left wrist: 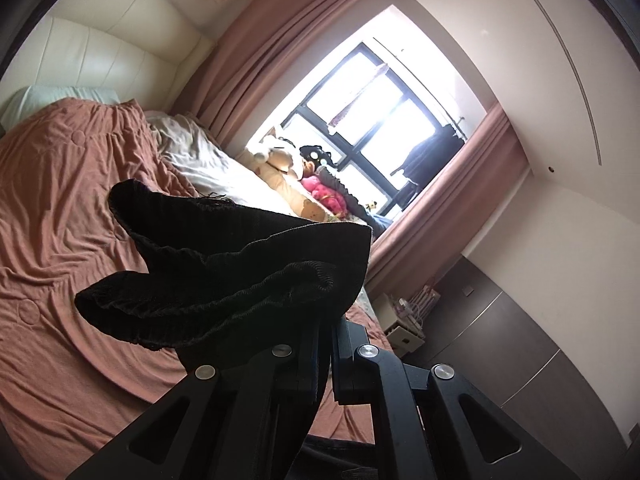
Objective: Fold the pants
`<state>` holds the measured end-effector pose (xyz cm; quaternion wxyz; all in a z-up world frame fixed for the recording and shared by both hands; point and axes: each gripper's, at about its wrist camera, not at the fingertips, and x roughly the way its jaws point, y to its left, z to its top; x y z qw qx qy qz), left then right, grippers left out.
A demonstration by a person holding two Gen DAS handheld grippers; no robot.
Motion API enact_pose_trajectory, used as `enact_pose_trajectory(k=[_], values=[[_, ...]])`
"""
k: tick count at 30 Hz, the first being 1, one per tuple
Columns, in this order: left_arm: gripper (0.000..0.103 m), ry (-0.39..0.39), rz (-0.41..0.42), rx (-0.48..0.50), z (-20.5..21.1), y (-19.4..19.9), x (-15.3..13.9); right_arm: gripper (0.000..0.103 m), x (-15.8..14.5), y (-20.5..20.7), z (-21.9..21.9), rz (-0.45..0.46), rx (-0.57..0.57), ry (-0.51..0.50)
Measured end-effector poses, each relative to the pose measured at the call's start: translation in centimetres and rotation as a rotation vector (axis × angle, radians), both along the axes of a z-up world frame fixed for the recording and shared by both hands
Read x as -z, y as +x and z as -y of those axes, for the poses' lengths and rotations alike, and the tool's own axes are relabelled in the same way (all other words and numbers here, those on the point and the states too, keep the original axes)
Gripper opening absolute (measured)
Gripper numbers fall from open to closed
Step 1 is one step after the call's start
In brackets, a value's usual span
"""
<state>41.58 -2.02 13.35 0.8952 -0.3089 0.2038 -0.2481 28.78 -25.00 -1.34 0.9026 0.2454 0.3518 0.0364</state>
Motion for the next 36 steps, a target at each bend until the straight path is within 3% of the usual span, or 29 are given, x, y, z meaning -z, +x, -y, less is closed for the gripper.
enact_pose_trajectory(k=[9, 18, 26, 36], values=[[0.005, 0.037, 0.062, 0.09, 7.1, -0.4, -4.0, 0.092, -0.4, -7.5, 5.1, 0.105, 0.092, 0.035], [0.005, 0.108, 0.075, 0.211, 16.2, -0.5, -4.7, 0.092, 1.6, -13.2, 10.0, 0.158, 0.213, 0.107], [0.005, 0.138, 0.003, 0.327, 24.8, -0.6, -1.4, 0.092, 3.1, -18.6, 13.5, 0.179, 0.323, 0.157], [0.005, 0.194, -0.147, 0.485, 35.3, -1.8, 6.5, 0.092, 4.7, -24.2, 17.2, 0.166, 0.439, 0.198]])
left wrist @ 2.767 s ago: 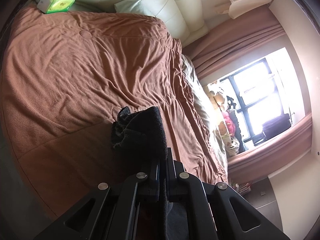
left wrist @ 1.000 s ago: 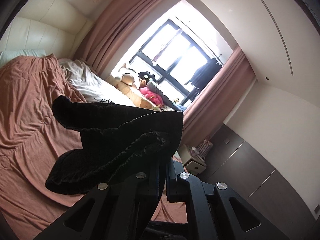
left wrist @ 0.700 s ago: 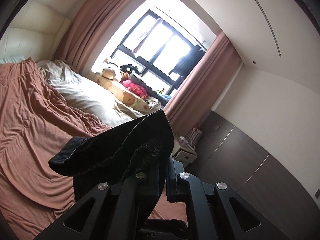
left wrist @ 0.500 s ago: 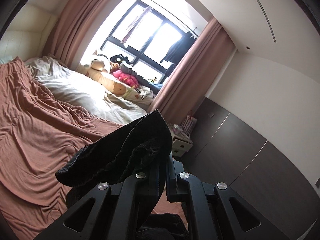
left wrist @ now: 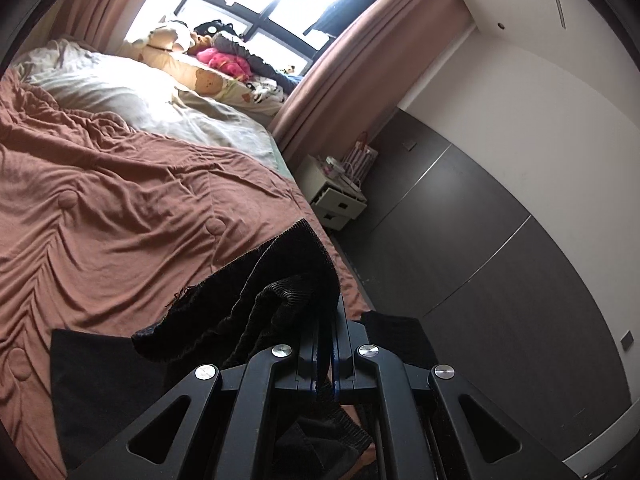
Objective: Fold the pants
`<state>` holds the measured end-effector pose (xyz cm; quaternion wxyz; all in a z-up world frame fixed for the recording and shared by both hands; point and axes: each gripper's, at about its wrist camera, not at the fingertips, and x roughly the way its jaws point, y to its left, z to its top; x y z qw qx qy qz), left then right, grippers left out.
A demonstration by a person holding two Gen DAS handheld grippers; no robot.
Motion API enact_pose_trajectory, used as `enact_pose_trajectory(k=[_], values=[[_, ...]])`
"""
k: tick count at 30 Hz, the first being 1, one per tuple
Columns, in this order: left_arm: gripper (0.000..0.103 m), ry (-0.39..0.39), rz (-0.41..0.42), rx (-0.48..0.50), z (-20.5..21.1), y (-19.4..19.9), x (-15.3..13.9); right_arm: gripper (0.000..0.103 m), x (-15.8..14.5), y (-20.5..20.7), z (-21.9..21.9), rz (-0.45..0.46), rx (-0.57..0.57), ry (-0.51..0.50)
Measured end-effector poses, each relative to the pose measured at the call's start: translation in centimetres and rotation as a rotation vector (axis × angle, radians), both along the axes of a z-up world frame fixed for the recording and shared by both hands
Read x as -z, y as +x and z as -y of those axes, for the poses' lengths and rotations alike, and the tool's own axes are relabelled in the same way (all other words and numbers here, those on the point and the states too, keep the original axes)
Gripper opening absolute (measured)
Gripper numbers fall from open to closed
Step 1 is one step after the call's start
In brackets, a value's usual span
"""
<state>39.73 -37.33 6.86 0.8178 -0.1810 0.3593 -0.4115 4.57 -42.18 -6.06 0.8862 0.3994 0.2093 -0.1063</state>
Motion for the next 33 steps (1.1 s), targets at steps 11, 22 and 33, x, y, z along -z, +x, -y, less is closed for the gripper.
enact_pose_trajectory(k=[11, 22, 33], values=[[0.005, 0.059, -0.088, 0.161, 7.4, -4.4, 6.0, 0.092, 0.4, -3.1, 2.0, -0.019, 0.06, 0.027], [0.078, 0.222, -0.128, 0.339, 10.3, -9.0, 11.3, 0.092, 0.7, -4.5, 2.7, -0.037, 0.083, 0.04], [0.096, 0.194, -0.216, 0.28, 2.6, -8.2, 13.7, 0.092, 0.3, -1.7, 2.2, -0.036, 0.005, 0.023]])
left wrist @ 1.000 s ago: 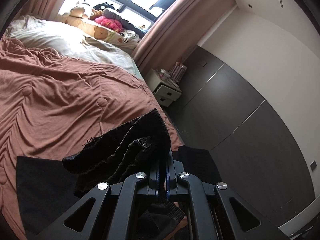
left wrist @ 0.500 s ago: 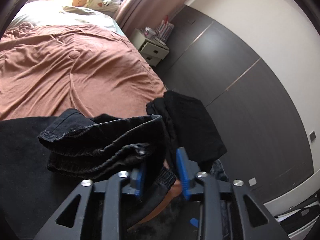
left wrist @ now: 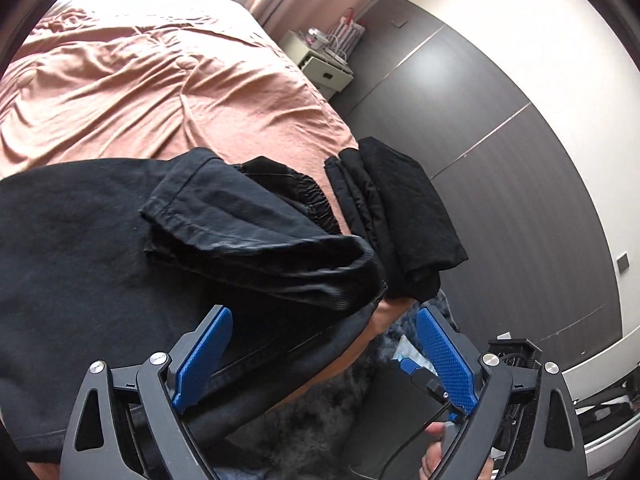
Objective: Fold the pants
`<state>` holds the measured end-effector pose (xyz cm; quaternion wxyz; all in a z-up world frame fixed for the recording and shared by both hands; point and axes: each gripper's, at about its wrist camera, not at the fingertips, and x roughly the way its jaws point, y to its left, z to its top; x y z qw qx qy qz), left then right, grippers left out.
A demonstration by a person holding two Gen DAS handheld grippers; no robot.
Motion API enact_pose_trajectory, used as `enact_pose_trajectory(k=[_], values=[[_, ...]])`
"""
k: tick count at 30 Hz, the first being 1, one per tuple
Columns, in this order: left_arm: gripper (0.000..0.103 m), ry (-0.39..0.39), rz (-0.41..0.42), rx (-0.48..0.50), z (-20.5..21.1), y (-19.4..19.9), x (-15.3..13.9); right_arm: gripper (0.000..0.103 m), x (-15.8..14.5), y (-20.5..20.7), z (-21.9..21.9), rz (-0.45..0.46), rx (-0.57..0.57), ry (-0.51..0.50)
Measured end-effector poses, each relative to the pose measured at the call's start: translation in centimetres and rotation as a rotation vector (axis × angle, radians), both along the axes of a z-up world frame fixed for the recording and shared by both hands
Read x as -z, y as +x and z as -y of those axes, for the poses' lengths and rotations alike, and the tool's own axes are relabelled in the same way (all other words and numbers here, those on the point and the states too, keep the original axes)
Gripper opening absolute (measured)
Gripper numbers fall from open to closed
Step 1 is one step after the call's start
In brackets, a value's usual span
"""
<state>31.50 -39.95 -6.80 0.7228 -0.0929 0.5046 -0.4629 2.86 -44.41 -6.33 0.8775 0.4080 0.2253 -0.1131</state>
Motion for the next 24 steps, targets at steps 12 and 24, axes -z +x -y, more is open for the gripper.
enact_pose_trajectory(k=[12, 24], values=[[0.098, 0.055, 0.025, -0.218, -10.3, 2.8, 2.2, 0.092, -0.8, 4.8, -1.8, -0.047, -0.077, -0.073], [0.094, 0.167, 0.044, -0.394, -20.4, 6.2, 3.4, 0.092, -1.5, 7.9, -1.2, -0.161, -0.055, -0.273]])
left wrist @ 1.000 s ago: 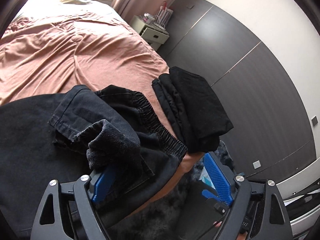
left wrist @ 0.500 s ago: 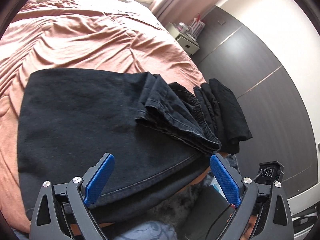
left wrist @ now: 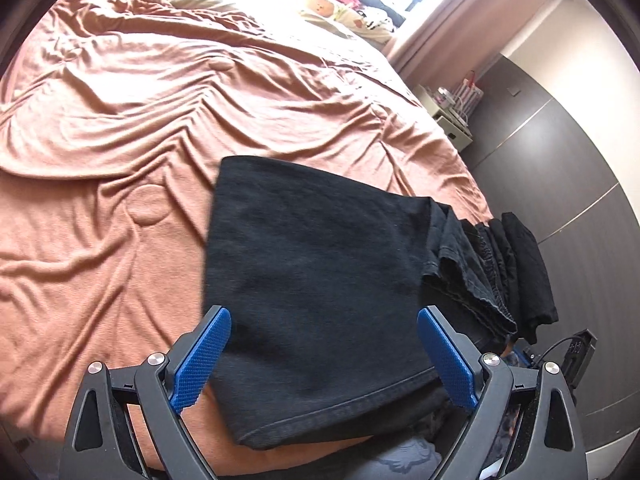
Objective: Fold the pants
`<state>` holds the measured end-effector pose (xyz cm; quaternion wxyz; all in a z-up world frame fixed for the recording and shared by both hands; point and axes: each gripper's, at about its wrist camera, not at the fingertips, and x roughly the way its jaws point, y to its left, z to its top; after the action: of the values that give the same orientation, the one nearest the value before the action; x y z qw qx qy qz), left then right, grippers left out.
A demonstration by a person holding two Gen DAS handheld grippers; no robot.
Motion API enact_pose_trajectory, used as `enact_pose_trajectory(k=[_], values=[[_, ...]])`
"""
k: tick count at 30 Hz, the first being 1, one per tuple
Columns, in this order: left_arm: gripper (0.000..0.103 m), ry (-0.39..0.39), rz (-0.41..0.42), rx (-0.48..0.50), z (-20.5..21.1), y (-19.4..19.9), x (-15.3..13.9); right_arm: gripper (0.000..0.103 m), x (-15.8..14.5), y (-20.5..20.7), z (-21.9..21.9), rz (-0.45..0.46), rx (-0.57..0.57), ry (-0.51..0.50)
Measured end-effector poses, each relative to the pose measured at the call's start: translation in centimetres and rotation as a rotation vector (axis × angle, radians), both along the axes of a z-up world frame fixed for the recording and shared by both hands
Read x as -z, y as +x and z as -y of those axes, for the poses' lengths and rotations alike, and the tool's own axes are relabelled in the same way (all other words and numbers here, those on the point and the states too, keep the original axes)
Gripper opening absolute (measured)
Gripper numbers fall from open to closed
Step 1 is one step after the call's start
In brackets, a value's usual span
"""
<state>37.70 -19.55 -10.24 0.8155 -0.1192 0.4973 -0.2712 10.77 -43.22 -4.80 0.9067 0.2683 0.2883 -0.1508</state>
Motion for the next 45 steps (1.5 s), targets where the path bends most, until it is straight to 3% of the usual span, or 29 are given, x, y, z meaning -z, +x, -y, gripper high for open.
enact_pose_trajectory(k=[7, 10, 18, 20, 21, 22, 24, 26, 29, 35, 37, 41, 44, 45], values=[[0.084, 0.04, -0.031, -0.078, -4.9, 1.1, 1.4, 0.092, -0.1, 2.8, 0.7, -0.073, -0.095, -0.101], [0.072, 0.037, -0.072, -0.091, -6.3, 1.1, 2.7, 0.092, 0.2, 4.1, 0.6, -0.103, -0.151, -0.131], [0.052, 0.047, -0.214, -0.044, -6.0, 0.7, 7.4, 0.09, 1.5, 6.5, 0.2, -0.196, -0.216, -0.208], [0.048, 0.052, -0.232, -0.02, -5.4, 0.5, 8.2, 0.065, 1.4, 6.7, 0.2, -0.2, -0.206, -0.225], [0.048, 0.052, -0.237, -0.009, -5.0, 0.4, 8.5, 0.045, 1.4, 6.7, 0.3, -0.203, -0.199, -0.223], [0.047, 0.052, -0.24, 0.0, -4.7, 0.4, 8.7, 0.033, 1.2, 6.7, 0.4, -0.199, -0.187, -0.219], [0.046, 0.049, -0.244, 0.013, -4.1, 0.3, 9.0, 0.02, 0.7, 6.3, 0.6, -0.189, -0.177, -0.225], [0.045, 0.052, -0.253, 0.021, -3.8, 0.1, 9.4, 0.017, 0.0, 5.6, 0.9, -0.163, -0.166, -0.211], [0.042, 0.102, -0.276, 0.038, -3.5, -0.1, 10.1, 0.016, -0.6, 4.4, 1.1, -0.135, -0.148, -0.184], [0.042, 0.1, -0.272, 0.056, -4.0, -0.6, 9.8, 0.015, 0.3, 1.7, 1.1, -0.134, -0.05, -0.106], [0.042, 0.106, -0.258, 0.059, -4.1, -0.9, 9.7, 0.015, 1.1, 1.4, 0.9, -0.16, -0.026, -0.081], [0.042, 0.108, -0.238, 0.066, -4.3, -1.2, 9.4, 0.018, 1.6, 1.5, -0.2, -0.231, -0.038, -0.125], [0.042, 0.085, -0.227, 0.056, -4.9, -1.5, 9.2, 0.036, -0.3, 0.0, -1.0, -0.219, -0.026, -0.179], [0.042, 0.08, -0.214, 0.049, -5.3, -1.7, 8.9, 0.049, -1.0, -0.6, -1.4, -0.202, -0.022, -0.201]])
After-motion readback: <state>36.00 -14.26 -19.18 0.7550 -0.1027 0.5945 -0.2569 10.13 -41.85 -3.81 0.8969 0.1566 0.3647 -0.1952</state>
